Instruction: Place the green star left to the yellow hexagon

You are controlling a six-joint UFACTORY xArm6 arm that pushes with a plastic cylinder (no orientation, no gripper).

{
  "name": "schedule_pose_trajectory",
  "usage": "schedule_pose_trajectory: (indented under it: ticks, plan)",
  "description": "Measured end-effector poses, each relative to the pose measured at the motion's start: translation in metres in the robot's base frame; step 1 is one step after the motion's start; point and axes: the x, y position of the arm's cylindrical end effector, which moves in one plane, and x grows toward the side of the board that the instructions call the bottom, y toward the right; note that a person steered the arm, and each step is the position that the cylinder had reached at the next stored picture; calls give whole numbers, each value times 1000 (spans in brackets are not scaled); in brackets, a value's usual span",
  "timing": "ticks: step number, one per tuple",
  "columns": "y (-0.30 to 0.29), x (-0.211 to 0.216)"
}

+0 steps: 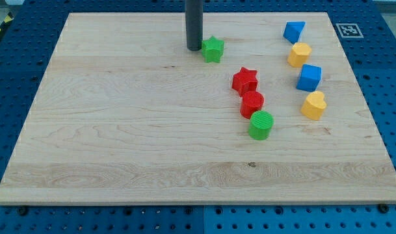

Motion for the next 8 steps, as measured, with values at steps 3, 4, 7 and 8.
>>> schedule_pose_trajectory:
  ticks: [3, 4, 7, 8]
  plan:
    - [42, 11]
    - [53, 11]
    - [13, -2]
    - [-36, -3]
